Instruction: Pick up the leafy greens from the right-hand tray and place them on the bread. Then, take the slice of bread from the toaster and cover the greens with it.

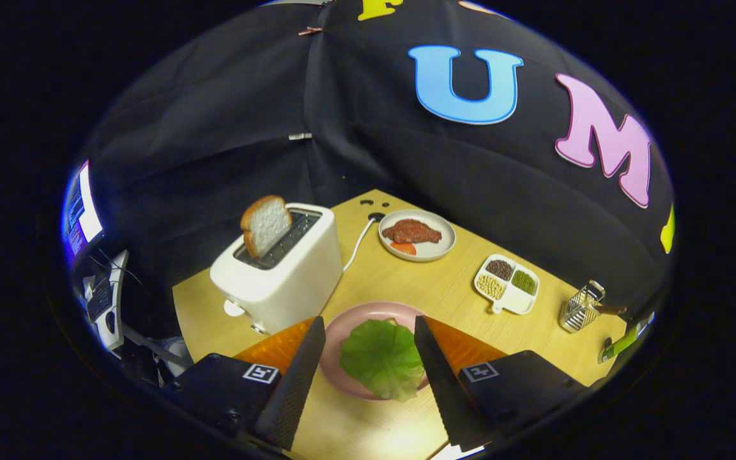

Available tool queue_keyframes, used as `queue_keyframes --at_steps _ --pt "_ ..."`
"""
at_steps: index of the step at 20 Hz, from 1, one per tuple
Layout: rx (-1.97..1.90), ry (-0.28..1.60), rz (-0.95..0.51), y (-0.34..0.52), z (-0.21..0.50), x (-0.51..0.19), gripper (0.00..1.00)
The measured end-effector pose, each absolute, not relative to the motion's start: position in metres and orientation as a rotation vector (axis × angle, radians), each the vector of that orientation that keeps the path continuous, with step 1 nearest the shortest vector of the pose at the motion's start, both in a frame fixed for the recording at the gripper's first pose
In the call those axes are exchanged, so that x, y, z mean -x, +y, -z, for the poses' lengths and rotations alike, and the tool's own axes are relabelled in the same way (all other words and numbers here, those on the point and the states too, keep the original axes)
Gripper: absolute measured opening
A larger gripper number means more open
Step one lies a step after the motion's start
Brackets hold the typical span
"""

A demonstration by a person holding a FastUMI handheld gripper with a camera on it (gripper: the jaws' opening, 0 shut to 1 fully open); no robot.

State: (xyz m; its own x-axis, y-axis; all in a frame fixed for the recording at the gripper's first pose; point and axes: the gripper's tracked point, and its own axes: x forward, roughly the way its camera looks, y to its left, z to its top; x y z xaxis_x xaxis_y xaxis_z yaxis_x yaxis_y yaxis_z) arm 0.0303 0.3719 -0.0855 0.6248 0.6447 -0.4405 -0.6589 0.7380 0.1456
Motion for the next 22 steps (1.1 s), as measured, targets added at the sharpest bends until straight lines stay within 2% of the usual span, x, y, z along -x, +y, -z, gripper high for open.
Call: queue_keyframes --at_steps 5,11,15,22 --pt "-0.024 0.413 -0.777 0.426 0.026 -0.026 0.88" --pt "-0.053 0.386 -0.825 0.51 0.0 -0.017 0.88" --pt "-0.017 0.401 -0.84 0.553 0.004 -0.015 0.88" --pt "0.071 0.509 -0.749 0.596 0.049 -0.041 0.88"
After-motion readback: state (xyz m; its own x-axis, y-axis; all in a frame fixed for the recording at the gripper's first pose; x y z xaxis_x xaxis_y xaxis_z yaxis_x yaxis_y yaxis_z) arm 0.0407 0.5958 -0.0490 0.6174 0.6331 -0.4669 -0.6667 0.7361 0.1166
